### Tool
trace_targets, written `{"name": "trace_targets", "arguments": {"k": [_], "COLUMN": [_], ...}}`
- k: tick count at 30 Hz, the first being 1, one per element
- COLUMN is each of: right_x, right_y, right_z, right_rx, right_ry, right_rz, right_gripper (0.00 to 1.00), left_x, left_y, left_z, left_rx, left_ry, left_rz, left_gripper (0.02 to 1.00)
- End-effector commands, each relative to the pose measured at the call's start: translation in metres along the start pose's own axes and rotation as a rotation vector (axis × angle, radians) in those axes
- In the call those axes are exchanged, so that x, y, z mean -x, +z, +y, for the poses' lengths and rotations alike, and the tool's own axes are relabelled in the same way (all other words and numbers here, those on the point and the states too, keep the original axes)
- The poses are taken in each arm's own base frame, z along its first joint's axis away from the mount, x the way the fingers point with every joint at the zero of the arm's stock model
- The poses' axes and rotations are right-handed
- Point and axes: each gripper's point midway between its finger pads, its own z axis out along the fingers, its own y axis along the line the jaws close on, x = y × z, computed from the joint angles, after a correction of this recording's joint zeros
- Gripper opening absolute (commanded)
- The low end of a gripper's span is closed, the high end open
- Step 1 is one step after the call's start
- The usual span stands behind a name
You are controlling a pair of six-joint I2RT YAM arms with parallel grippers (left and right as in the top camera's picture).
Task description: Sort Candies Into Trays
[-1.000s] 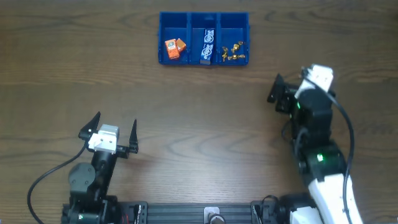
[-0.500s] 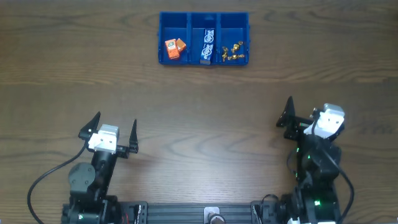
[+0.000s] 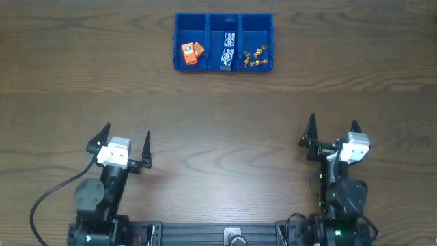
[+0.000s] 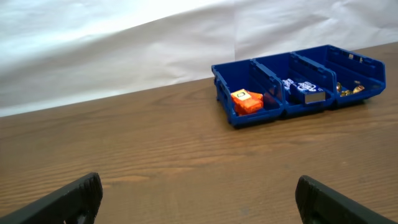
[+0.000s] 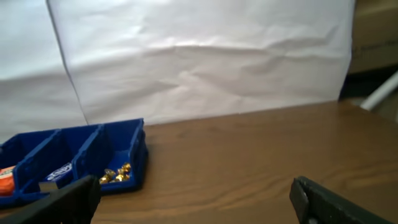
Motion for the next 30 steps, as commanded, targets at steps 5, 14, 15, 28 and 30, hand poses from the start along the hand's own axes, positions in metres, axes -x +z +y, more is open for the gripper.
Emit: {"name": "trace_targets", "arguments": {"k": [5,14,15,28,30], "right_x": [-0.013,-0.032,-0.032,-0.032,-0.032], "right_y": [-0.005,-0.006,-0.006,-0.006,-0.006], "right_z": [-0.004,-0.007,-0.007,-0.007,-0.007], "right_rx": [-0.008,-0.024,-0.024,-0.024,-0.024], "right_ry": [-0.034,-0.046,-0.046,-0.046,-0.046], "right_rz": [0.026,0.104,0.104,0.104,0.104], "right_gripper": [0.998,0.998,0.998,0.998,0.998], "left_x": [-0.017,-0.017,-0.017,-0.017,-0.017], "left_y": [0.002,0.002,0.002,0.002,0.002], "left_z": [-0.003,-0.003,-0.003,-0.003,-0.003], "left_rx": [-0.009,-0.009,-0.009,-0.009,-0.009], "left_ry": [0.002,0.002,0.003,0.003,0.003], "left_rz": [0.044,0.044,0.044,0.044,0.043], "left_gripper": [0.996,0.996,0.996,0.993,0.991]}}
